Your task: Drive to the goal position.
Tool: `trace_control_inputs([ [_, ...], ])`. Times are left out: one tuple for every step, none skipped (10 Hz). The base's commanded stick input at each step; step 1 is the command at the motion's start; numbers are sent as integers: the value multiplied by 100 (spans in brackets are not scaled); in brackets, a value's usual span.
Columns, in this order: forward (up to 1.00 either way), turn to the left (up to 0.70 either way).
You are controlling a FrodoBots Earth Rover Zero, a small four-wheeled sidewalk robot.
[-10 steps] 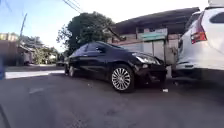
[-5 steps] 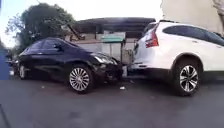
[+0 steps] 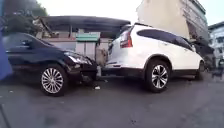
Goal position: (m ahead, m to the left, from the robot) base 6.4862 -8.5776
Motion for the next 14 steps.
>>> trace_control_inputs([
  [0,-100],
  [0,-100],
  [0,-100],
  [0,-100],
  [0,-100],
  [0,-100],
  [0,-100],
  [0,-100],
  [0,-100],
  [0,-100],
  [0,-100],
  [0,-100],
  [0,-100],
  [0,-100],
])
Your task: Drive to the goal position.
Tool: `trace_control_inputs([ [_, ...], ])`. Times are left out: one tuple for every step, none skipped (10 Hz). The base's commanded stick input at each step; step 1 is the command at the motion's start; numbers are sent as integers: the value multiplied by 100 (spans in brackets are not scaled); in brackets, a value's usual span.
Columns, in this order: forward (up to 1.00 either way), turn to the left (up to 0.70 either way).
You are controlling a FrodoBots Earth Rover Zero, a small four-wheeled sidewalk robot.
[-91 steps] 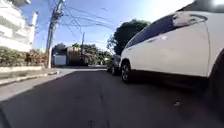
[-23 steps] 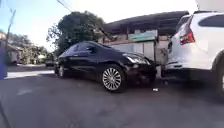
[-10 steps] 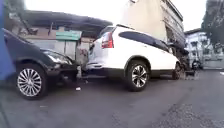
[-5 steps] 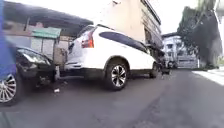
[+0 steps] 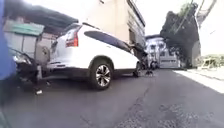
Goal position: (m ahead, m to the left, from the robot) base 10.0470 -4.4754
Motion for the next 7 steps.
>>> trace_control_inputs([
  [0,-100],
  [0,-100],
  [0,-100],
  [0,-100],
  [0,-100],
  [0,-100],
  [0,-100],
])
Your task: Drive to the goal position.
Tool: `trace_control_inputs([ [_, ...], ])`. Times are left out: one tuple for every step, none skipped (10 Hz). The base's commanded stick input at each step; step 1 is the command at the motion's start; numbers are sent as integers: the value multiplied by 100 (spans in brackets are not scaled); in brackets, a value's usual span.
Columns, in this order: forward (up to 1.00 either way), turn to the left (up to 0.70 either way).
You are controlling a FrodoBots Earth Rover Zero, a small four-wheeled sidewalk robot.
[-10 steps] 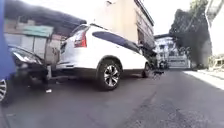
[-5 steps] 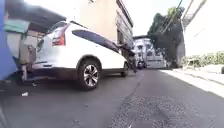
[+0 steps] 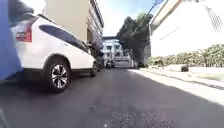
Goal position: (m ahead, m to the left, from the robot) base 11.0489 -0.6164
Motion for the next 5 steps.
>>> trace_control_inputs([
  [0,-100],
  [0,-100],
  [0,-100],
  [0,-100],
  [0,-100],
])
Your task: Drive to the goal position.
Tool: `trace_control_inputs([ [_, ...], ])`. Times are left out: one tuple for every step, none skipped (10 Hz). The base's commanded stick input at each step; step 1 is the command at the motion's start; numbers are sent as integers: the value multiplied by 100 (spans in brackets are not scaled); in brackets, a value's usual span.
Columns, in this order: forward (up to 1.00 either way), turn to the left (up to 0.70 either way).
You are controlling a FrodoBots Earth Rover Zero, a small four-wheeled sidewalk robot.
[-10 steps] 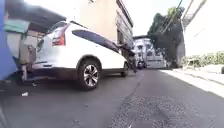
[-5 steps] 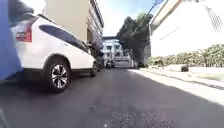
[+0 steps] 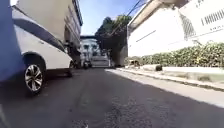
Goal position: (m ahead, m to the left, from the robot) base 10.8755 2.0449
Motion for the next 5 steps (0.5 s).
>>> trace_control_inputs([
  [0,-100],
  [0,-100],
  [0,-35],
  [47,-1],
  [74,-1],
])
